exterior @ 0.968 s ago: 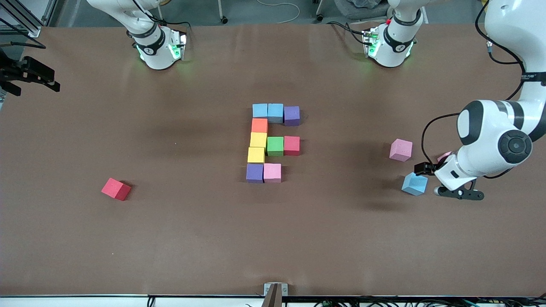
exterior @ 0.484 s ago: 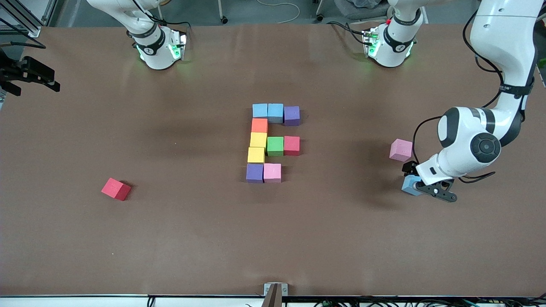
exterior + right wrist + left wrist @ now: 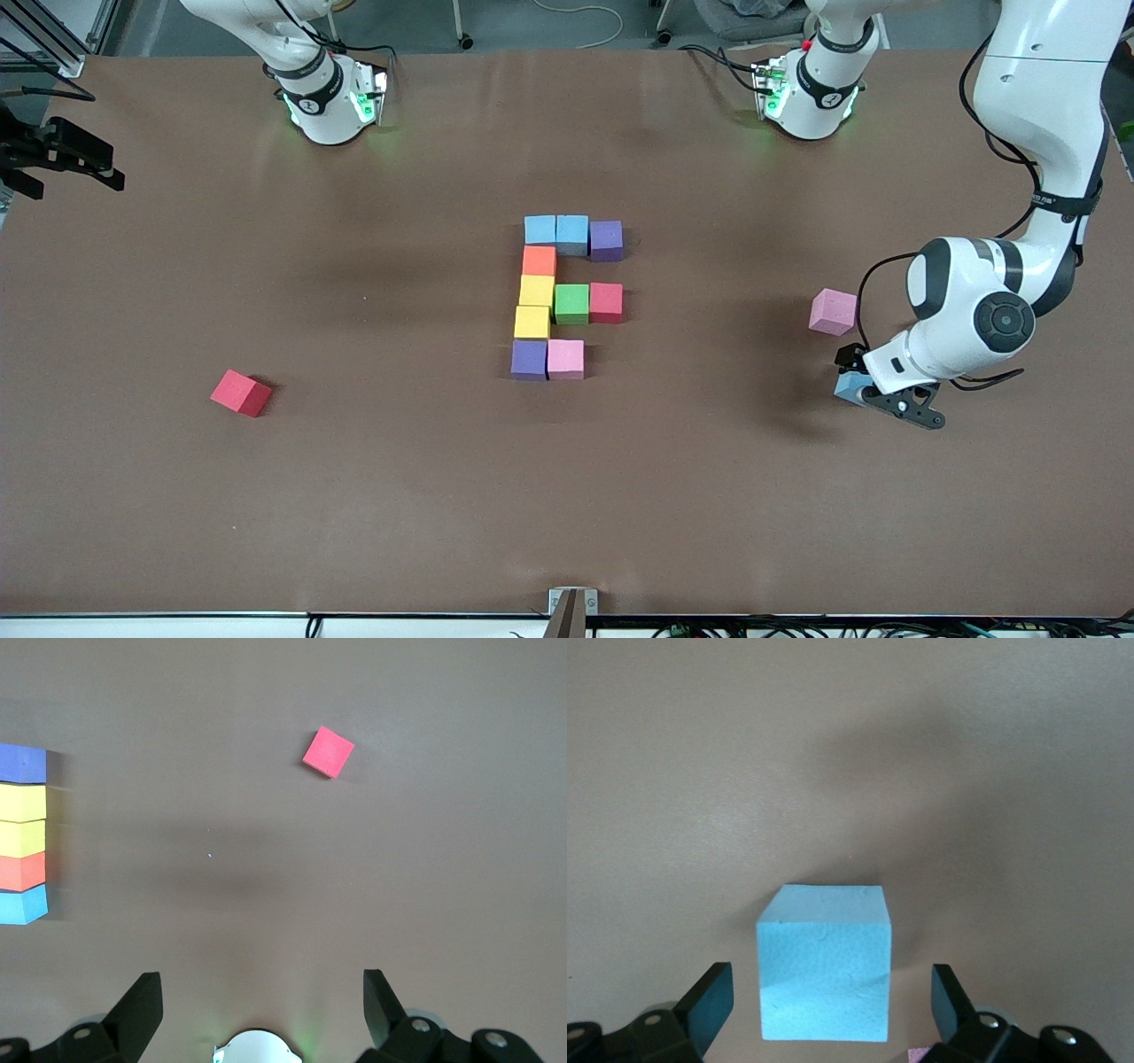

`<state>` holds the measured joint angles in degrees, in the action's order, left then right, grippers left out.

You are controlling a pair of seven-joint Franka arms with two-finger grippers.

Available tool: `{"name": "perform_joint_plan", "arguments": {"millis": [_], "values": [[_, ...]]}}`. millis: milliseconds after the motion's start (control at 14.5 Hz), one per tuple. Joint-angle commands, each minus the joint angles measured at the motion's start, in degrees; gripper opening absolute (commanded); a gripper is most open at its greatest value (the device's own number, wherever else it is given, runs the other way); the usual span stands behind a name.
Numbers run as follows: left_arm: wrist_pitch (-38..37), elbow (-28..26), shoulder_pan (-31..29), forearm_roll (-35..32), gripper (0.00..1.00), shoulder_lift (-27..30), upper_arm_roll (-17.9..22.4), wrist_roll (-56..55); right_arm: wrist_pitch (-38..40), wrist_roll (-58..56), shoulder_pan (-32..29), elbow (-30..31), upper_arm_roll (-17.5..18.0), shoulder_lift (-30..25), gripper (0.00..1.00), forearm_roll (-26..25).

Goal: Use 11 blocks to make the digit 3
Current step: 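Grasp the light blue block with the left gripper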

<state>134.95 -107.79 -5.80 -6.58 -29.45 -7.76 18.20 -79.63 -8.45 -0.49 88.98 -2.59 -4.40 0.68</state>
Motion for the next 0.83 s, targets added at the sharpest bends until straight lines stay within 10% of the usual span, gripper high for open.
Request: {"name": "perform_joint_plan", "arguments": {"millis": [0,415,761], "values": [[0.14,2.06,0.70,0.69,0.98,-1.57,1.60,1.66,0.00,0.45,-0.21,1.28,0.22,-1.58,1.00,-0.16],[0.14,2.33,1.49,1.22,0.95,-2.54,1.60,0.52,0.00,0.45,-0.21,1.28,0.22,-1.49,1.00,-0.07],[0.14,3.12,2.20,1.22,0.70,-3.51,1.60,0.52,0.00,0.45,-0.21,1.37,0.22,-1.49,1.00,-0.16]]}}
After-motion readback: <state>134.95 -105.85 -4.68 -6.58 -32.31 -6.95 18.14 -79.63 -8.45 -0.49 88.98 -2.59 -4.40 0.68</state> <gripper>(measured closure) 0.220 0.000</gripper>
